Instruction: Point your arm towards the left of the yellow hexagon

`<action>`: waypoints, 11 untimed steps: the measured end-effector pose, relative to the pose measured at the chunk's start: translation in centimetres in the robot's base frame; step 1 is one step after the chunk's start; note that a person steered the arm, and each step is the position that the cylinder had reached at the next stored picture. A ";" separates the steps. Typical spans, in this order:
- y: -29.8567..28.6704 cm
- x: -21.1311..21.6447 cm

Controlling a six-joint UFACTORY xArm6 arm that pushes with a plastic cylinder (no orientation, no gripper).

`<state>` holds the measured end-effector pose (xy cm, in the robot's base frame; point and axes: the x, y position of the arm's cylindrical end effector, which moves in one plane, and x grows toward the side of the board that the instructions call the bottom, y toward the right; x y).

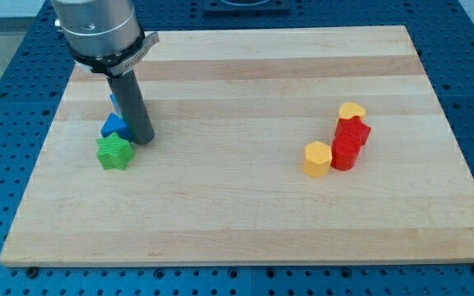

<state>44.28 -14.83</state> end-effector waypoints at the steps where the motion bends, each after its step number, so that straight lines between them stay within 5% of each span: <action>1: 3.2 0.0; 3: 12.1 0.0; 6: 16.8 4.9; 11: 20.2 5.1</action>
